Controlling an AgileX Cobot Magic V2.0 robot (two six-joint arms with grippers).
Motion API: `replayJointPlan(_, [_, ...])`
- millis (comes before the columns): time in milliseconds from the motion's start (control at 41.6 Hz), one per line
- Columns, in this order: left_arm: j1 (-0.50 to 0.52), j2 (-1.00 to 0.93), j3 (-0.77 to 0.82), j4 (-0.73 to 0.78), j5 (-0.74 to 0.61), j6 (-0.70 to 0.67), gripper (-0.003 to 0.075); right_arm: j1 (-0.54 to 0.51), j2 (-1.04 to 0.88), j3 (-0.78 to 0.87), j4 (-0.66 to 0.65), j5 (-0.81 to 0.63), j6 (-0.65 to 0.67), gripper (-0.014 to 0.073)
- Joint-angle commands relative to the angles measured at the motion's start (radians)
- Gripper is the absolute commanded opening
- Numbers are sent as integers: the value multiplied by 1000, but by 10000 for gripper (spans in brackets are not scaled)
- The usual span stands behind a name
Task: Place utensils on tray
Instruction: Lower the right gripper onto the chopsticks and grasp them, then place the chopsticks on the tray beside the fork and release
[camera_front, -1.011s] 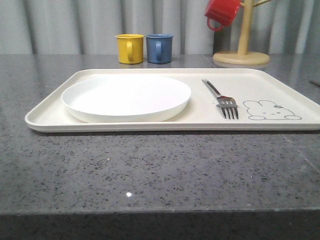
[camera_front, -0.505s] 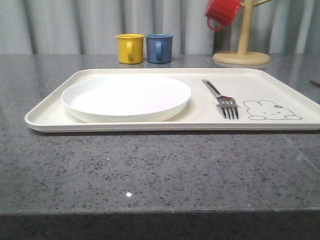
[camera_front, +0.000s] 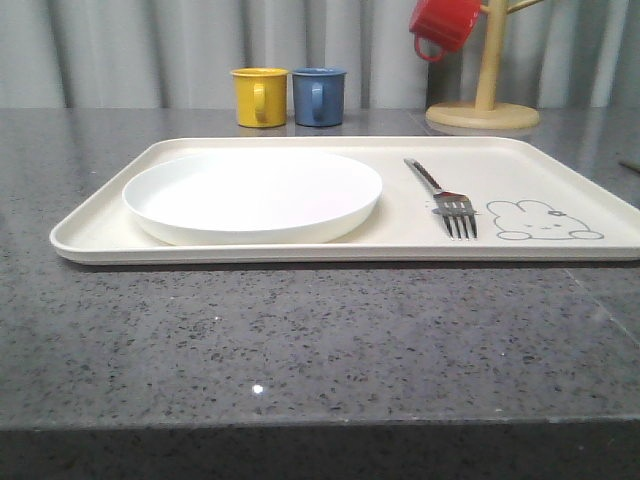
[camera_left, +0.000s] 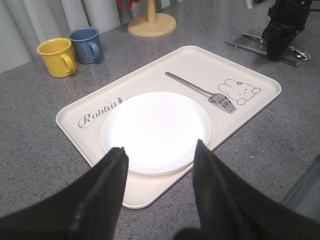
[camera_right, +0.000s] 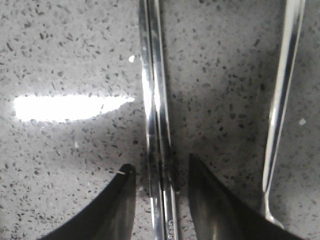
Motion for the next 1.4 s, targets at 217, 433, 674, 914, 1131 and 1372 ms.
replayJointPlan(217, [-7, 4, -25, 6, -79, -10, 314, -5, -30, -22, 6, 21, -2, 286])
replayJointPlan(433, [-7, 4, -25, 6, -79, -10, 314, -3, -14, -25, 14, 33, -2, 244])
replayJointPlan(674, [-7, 4, -25, 6, -79, -10, 314, -3, -15, -25, 15, 32, -2, 15])
replayJointPlan(914, [-7, 4, -25, 6, -79, -10, 314, 68, -72, -43, 221, 81, -6, 17])
replayJointPlan(1131, [-7, 4, -25, 6, -79, -10, 314, 231, -60, -82, 326, 59, 48, 17])
replayJointPlan(1372, [-7, 4, -25, 6, -79, -10, 314, 292, -15, -82, 353, -14, 158, 64])
